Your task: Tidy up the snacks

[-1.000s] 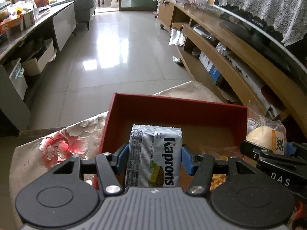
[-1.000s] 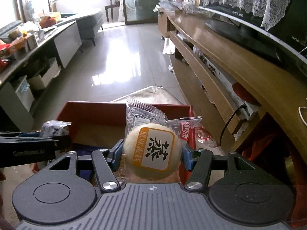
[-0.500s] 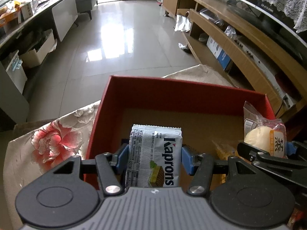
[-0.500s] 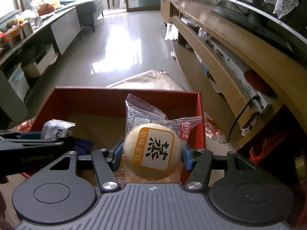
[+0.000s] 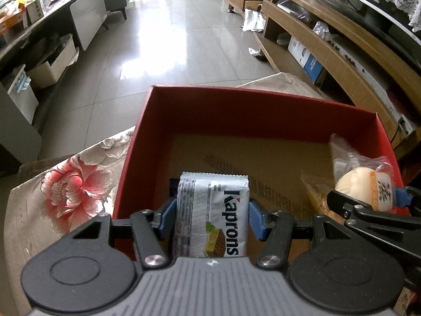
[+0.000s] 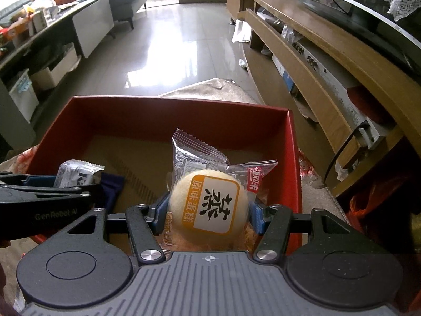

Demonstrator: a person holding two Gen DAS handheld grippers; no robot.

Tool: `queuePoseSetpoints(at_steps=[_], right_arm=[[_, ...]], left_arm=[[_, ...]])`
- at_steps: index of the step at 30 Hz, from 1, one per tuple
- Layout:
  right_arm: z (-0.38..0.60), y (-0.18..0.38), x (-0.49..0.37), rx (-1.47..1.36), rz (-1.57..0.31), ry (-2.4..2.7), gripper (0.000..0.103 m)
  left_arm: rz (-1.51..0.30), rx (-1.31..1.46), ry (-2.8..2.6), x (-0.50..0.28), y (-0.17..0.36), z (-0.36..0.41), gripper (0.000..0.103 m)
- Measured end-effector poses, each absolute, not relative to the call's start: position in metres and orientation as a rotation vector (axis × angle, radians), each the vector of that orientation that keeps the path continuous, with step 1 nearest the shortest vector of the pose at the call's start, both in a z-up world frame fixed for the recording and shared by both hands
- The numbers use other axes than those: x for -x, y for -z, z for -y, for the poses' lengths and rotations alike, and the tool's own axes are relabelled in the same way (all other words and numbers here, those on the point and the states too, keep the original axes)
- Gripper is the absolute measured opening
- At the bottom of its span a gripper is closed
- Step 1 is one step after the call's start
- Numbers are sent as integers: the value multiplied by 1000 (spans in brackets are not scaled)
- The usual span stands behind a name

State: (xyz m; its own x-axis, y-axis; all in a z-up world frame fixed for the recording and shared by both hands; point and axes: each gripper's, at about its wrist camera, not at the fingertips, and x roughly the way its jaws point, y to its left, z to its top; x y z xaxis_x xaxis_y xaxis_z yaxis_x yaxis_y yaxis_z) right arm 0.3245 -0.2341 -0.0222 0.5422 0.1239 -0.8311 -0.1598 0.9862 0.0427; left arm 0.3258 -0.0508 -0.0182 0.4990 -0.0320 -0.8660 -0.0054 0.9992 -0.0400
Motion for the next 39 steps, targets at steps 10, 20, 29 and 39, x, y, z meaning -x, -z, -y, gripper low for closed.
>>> queuePoseSetpoints(at_steps=[10, 20, 29, 39], right_arm=[[236, 19, -321, 45, -964, -160, 70], [235, 5, -313, 63, -920, -147, 78], [237, -6, -303, 60, -884, -137, 80], [234, -19, -289, 59, -846, -138, 81]], left_arm=[[-1043, 36, 26, -324, 14, 56, 61], [-1020, 46, 46, -313, -2, 54, 63], [-988, 39, 59, -301, -17, 52, 65], [-945, 2, 61, -282, -32, 49, 67]])
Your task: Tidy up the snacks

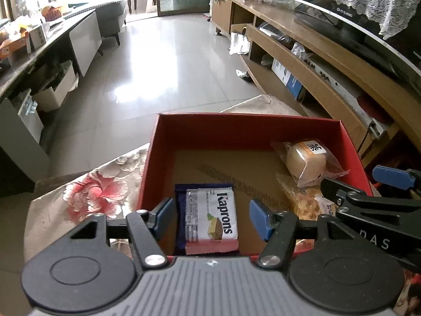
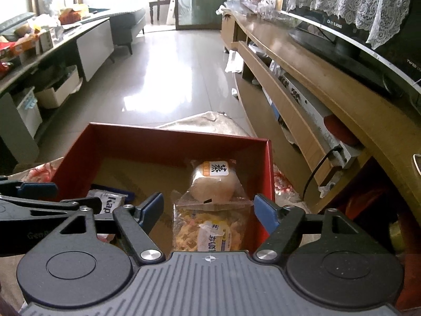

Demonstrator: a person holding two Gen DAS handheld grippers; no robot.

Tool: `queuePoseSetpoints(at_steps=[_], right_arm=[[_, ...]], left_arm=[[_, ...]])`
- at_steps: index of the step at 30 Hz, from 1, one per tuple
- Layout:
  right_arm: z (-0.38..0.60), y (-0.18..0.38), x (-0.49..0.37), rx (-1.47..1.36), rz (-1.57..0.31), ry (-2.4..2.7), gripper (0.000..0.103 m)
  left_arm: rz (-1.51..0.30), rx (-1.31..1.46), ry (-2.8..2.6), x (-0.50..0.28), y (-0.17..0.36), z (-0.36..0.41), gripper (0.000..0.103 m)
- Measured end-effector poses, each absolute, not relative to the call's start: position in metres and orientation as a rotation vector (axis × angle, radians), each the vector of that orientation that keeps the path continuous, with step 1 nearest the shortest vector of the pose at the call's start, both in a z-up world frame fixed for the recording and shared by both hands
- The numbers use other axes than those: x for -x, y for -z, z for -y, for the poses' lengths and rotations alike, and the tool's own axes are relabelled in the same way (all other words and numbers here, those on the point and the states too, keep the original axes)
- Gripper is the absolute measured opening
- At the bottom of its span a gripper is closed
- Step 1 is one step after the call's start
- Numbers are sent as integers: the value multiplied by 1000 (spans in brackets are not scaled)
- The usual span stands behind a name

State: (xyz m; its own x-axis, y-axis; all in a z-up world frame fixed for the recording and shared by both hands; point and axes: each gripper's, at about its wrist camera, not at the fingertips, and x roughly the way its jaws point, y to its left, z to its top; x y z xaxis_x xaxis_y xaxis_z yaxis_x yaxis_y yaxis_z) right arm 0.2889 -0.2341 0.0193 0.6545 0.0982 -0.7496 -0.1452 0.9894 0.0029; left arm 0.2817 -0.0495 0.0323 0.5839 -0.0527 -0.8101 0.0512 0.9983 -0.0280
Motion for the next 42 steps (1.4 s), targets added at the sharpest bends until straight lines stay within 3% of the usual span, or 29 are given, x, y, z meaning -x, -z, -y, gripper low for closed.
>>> queuePoseSetpoints(at_steps=[20, 42], right_arm=[[217, -29, -243, 48, -857, -172, 83], [186, -16, -172, 101, -967, -314, 85]], left_arm=[[-935, -59, 71, -218, -40, 24, 71], [-1215, -92, 197, -118, 36, -27, 77]])
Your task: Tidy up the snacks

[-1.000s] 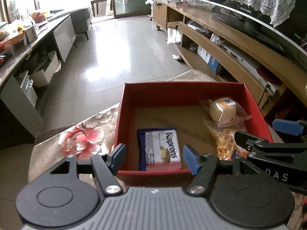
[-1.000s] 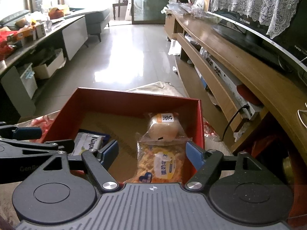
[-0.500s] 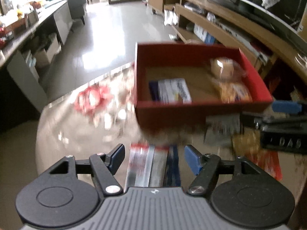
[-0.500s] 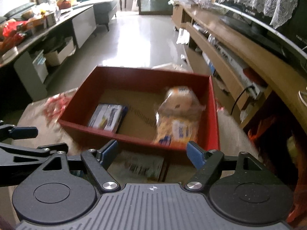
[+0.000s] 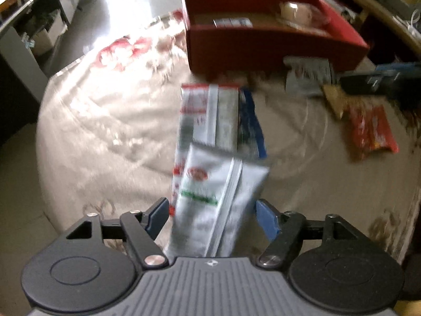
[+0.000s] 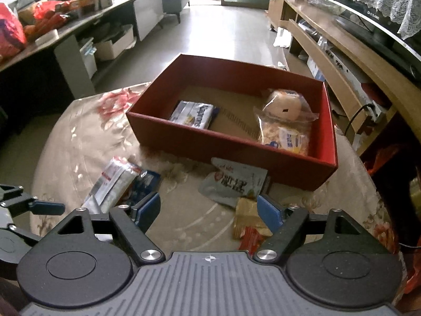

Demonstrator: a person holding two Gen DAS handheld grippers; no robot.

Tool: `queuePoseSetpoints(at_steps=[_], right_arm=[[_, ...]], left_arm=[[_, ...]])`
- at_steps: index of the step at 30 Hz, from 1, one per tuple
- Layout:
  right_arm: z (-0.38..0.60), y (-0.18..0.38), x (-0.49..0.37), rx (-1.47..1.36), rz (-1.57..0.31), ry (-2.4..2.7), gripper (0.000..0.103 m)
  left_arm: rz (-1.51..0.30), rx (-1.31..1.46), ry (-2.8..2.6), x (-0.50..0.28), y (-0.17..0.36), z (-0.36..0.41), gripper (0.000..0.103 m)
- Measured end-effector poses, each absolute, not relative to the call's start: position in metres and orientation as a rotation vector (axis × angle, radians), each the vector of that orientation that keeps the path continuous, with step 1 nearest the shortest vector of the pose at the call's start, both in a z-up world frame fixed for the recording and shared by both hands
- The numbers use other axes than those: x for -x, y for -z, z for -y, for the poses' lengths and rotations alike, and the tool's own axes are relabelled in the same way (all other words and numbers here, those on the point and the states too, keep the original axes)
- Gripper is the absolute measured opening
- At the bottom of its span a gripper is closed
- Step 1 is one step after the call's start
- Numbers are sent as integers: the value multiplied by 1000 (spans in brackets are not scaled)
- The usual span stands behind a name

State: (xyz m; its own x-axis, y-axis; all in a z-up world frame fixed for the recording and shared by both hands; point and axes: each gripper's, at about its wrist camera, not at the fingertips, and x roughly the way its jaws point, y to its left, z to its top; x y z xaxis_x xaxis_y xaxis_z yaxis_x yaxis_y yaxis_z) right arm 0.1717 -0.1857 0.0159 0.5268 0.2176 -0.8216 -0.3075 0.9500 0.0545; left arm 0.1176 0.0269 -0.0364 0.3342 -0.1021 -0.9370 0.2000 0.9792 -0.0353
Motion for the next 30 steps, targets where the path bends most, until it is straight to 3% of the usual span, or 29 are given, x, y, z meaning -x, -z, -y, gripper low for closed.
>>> queuePoseSetpoints(at_steps=[5, 9, 12, 30], right_arm=[[205, -14, -168, 68, -979, -293, 86], [227, -10, -172, 44, -992, -240, 86], [247, -2, -172, 20, -1014, -192, 86], [270, 61, -184, -59, -1214, -219, 85]], left_arm=[[-1226, -134, 202, -111, 48, -22, 75], [-1219, -114, 215, -109, 43, -17, 56], [-1209, -93, 237, -106, 38, -13, 52], [-1211, -78, 344, -104, 28, 18, 50]])
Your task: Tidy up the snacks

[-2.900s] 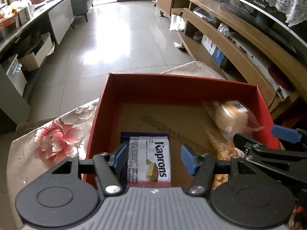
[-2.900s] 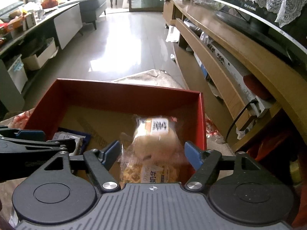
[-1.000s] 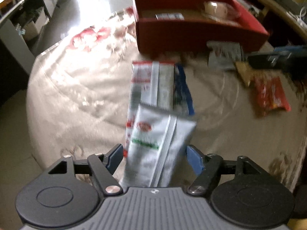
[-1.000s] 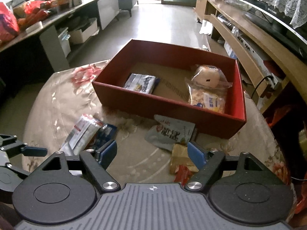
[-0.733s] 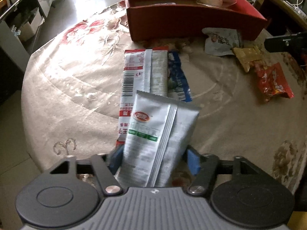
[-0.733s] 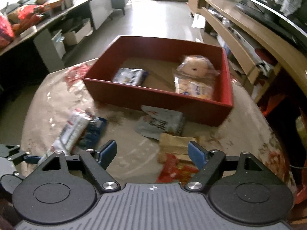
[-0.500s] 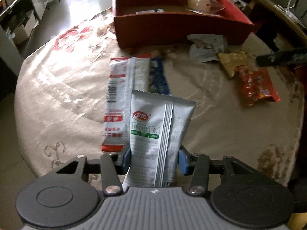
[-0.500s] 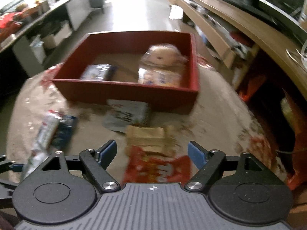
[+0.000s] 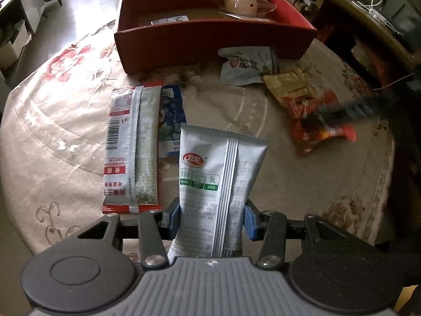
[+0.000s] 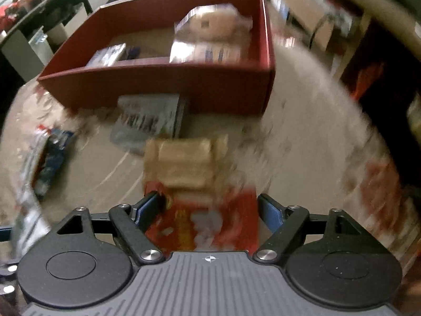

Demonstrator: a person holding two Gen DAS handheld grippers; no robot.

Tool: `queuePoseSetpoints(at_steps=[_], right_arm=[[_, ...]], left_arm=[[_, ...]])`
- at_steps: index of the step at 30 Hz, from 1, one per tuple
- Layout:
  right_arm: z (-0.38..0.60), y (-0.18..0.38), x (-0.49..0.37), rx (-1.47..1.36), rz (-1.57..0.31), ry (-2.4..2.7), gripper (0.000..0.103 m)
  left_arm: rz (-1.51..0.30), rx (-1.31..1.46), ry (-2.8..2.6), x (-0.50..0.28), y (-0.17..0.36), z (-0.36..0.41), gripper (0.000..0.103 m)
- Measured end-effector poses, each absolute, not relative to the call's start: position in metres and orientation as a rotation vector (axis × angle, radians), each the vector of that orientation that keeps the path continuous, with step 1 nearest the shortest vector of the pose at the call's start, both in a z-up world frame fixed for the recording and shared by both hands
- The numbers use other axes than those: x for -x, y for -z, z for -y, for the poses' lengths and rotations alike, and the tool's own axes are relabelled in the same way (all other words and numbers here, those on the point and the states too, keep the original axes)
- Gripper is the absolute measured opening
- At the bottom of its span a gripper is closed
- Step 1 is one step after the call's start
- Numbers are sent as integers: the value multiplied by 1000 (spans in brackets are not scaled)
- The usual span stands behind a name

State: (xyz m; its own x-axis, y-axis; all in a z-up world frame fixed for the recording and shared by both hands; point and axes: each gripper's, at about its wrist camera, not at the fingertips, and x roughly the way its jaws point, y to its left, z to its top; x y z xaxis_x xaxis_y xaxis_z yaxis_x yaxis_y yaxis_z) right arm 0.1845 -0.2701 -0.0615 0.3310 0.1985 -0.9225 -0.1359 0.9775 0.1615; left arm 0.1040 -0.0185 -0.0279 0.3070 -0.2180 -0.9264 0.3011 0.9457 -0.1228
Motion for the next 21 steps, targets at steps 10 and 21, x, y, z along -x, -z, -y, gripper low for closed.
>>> queuePoseSetpoints(at_steps=[10, 21], right_arm=[[264, 34, -115, -69, -1214, -362, 85], [203, 58, -156, 290, -1202, -383, 87]], left_arm=[[-1221, -57, 326, -106, 27, 16, 50], [-1255, -76, 304, -113, 41, 26, 51]])
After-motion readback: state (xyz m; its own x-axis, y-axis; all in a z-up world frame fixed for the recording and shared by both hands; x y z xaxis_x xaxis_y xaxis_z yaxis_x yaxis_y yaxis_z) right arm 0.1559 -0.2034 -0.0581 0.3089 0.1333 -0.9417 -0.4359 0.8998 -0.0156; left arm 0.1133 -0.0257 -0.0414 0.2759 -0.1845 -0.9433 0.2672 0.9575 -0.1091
